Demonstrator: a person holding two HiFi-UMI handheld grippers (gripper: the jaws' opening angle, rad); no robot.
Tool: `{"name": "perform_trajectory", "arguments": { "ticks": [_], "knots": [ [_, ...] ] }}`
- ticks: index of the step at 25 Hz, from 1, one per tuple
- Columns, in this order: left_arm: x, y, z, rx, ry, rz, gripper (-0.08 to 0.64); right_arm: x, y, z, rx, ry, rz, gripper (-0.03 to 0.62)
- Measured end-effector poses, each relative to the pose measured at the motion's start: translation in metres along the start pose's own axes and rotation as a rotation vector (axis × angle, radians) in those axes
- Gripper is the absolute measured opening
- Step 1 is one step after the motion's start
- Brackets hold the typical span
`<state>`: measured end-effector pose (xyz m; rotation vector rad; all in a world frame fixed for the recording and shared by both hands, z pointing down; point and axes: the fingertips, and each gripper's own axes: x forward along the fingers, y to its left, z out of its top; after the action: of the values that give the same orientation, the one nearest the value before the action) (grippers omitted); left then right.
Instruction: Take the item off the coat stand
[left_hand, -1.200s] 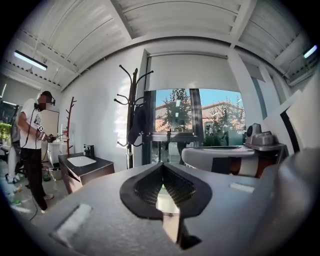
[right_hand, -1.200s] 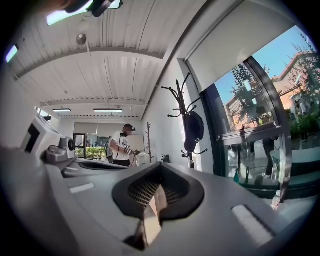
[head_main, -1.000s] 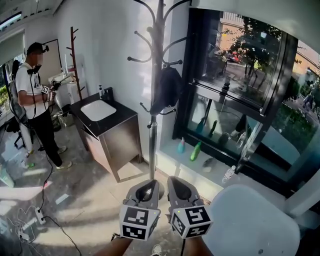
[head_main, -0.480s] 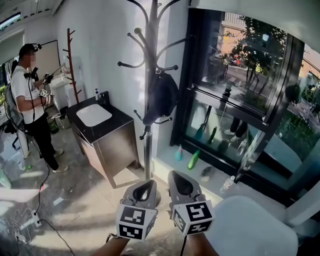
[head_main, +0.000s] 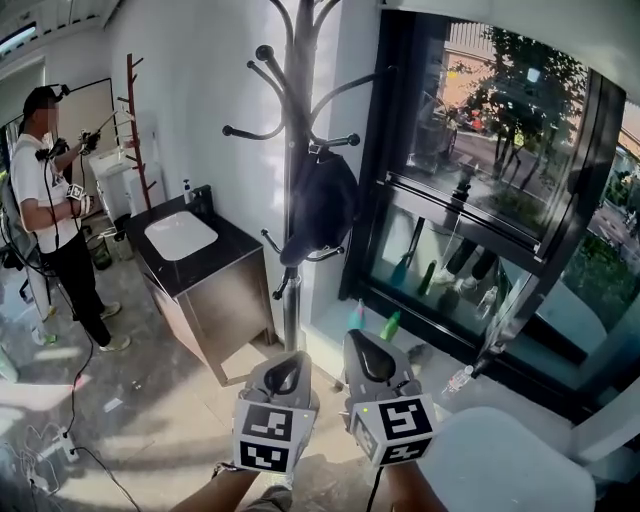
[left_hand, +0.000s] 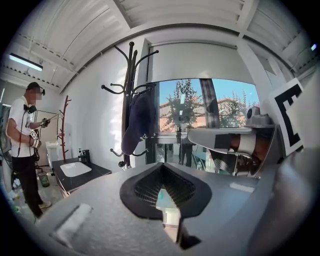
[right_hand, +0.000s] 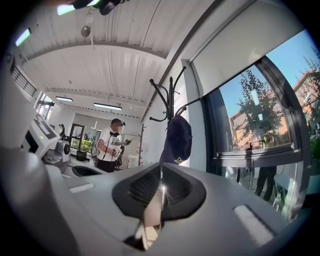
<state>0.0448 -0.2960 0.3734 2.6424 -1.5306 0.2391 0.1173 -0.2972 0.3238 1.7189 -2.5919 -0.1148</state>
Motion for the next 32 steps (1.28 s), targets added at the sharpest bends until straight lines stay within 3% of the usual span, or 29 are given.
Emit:
{"name": "perform_trajectory", "arguments": {
  "ticks": [14, 19, 26, 32],
  "knots": [
    [0.078, 0.066, 0.038, 0.002, -0.051, -0.037, 0.0, 0.097, -0.059, 0.038, -0.058, -0.043, -0.07, 0.055],
    [0.095, 0.085, 0.043, 0.0, -0.045, -0.042, -0.002, 0.125, -0.08, 0.044, -0.029, -0.031, -0.091, 0.091],
    [0.109, 0.102, 0.043, 0.0, -0.039, -0.06, -0.002, 0.165, -0.102, 0.061, 0.019, -0.046, -0.03, 0.172],
    [0.118, 0.119, 0.051, 0.0, -0.062, -0.058, 0.0, 0.196, -0.1, 0.075, -0.071, -0.072, 0.018, 0.202]
  ]
}}
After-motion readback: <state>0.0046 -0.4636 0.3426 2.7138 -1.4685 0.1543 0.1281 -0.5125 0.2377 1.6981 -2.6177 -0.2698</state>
